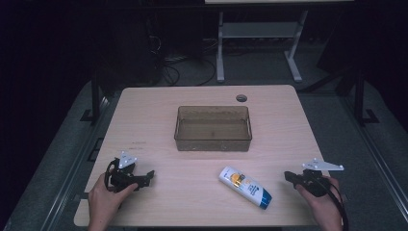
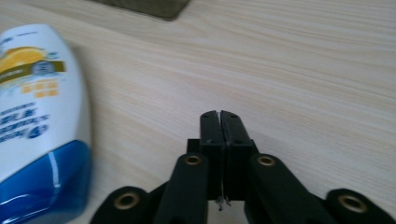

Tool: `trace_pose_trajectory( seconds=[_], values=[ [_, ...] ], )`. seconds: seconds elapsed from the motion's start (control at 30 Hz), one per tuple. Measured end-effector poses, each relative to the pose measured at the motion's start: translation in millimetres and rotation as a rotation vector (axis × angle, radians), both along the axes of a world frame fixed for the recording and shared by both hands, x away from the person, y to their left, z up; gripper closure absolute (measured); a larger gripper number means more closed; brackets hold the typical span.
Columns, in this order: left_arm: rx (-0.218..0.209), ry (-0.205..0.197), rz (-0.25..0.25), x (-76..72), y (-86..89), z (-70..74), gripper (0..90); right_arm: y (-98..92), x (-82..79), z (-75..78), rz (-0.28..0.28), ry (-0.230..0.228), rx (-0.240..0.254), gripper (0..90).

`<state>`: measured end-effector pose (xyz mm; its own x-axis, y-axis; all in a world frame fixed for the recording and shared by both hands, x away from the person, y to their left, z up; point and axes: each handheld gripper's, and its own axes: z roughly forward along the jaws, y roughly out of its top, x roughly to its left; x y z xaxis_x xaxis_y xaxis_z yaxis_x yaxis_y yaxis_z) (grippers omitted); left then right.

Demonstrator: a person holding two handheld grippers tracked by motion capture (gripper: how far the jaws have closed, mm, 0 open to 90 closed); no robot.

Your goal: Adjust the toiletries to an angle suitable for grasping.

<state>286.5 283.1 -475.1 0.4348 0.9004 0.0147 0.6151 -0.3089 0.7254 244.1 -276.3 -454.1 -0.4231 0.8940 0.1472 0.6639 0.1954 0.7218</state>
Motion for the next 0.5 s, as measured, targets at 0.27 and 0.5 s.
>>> trace_pose_trajectory(
  seconds=[0.27,0.5],
  values=[
    [-0.002,0.000,0.003,-0.2,0.0,-0.1,12.8,8.1,-6.0,4.2,0.064,0.028,0.040,90.0],
    [-0.001,0.000,0.003,-0.2,0.0,-0.1,12.8,18.2,-11.3,7.1,0.134,0.041,0.053,90.0]
  ],
)
